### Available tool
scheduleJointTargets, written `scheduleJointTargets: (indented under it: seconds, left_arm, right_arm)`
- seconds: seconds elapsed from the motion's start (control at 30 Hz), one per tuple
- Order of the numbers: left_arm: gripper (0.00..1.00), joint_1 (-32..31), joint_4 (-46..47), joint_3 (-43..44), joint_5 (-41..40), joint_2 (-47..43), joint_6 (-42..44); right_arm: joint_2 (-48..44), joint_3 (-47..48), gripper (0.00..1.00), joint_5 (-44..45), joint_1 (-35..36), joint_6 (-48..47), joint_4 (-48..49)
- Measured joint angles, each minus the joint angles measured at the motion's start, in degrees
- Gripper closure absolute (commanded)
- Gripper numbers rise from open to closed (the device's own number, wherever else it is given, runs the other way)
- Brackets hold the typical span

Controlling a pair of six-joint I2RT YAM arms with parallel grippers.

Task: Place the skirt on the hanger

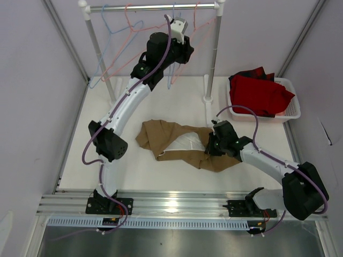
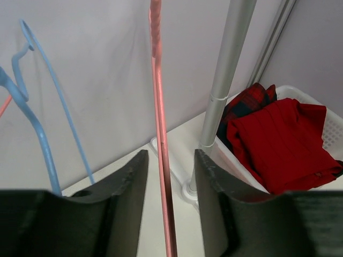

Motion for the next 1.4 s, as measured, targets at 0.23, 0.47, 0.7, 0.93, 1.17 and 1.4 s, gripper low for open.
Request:
scheduleJointTargets:
  seconds: [0.23, 0.47, 0.7, 0.93, 1.17, 1.4]
  left_arm:
    - [0.82, 0.0, 0.1, 0.0, -0.2, 0.3, 0.1]
    - [0.99, 0.1, 0.2, 0.1, -0.5, 0.3, 0.4]
    - [1.00, 0.0, -0.2, 1.5, -1.7, 0.3, 0.4]
    - [1.00, 0.1, -0.3, 3.0, -3.5, 0.3, 0.4]
    - [1.00, 0.0, -0.7, 2.9, -3.9, -0.3, 0.8]
    - [1.00, 0.0, -0.2, -3.5, -4.1, -4.8, 0.9]
  right_arm:
    - [0.7, 0.0, 1.00, -0.2, -0.4, -0.2, 0.3]
    - [1.4, 0.0, 1.00, -0.4, -0.7, -0.3, 0.4]
    - [1.9, 0.0, 1.00, -0.8, -0.9, -0.4, 0.8]
    - [2.3, 0.0, 1.00, -1.0, -1.1, -0.5, 1.0]
    - [2.8, 0.0, 1.00, -1.3, -1.1, -0.8, 1.2]
    - [2.9, 0.0, 1.00, -1.5, -1.1, -1.2, 1.2]
